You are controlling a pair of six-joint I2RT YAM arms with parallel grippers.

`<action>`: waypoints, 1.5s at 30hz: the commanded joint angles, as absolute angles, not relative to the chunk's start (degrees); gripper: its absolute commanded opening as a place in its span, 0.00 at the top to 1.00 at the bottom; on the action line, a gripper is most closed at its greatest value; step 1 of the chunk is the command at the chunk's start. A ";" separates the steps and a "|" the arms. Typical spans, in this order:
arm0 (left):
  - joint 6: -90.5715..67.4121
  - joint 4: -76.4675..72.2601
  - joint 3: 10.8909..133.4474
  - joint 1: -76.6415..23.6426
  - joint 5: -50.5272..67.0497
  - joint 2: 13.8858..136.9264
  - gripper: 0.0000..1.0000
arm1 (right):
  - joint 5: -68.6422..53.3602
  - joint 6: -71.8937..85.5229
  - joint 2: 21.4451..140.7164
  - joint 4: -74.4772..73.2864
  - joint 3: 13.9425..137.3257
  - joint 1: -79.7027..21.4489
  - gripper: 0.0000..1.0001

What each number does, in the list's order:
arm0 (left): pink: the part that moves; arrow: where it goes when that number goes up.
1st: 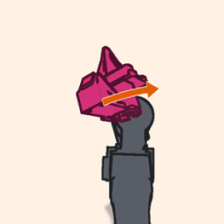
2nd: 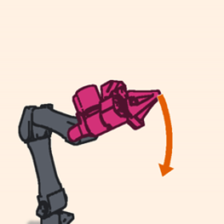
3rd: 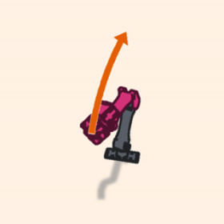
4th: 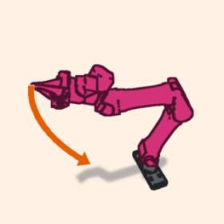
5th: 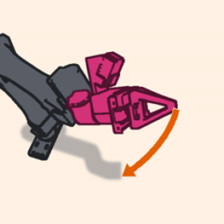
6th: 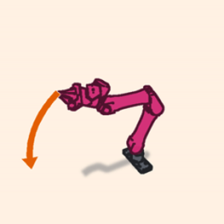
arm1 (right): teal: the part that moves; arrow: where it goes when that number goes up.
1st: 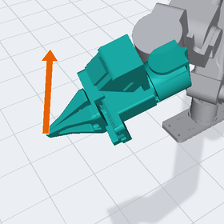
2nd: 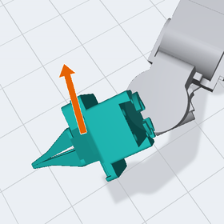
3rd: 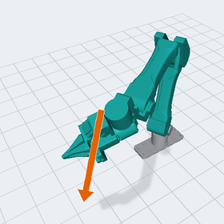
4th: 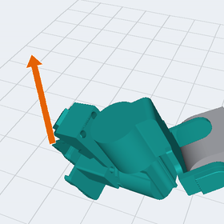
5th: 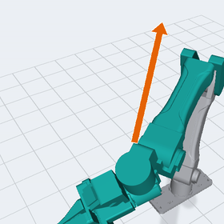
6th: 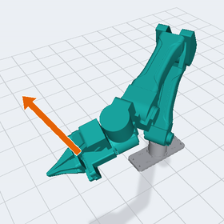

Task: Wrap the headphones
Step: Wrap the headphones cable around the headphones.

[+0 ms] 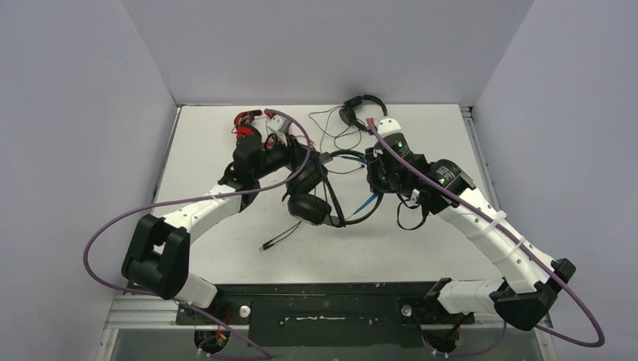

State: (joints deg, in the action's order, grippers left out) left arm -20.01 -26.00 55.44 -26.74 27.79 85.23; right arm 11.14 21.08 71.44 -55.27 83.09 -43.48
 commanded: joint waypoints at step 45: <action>-23.78 -72.79 36.95 -38.83 15.53 96.76 0.03 | 15.56 38.44 75.85 -54.72 115.68 -39.81 1.00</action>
State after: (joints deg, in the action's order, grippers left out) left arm -27.49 -65.71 33.82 -37.17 17.04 94.63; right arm 15.40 34.68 76.34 -59.05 111.24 -40.12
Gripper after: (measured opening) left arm 0.972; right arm 0.141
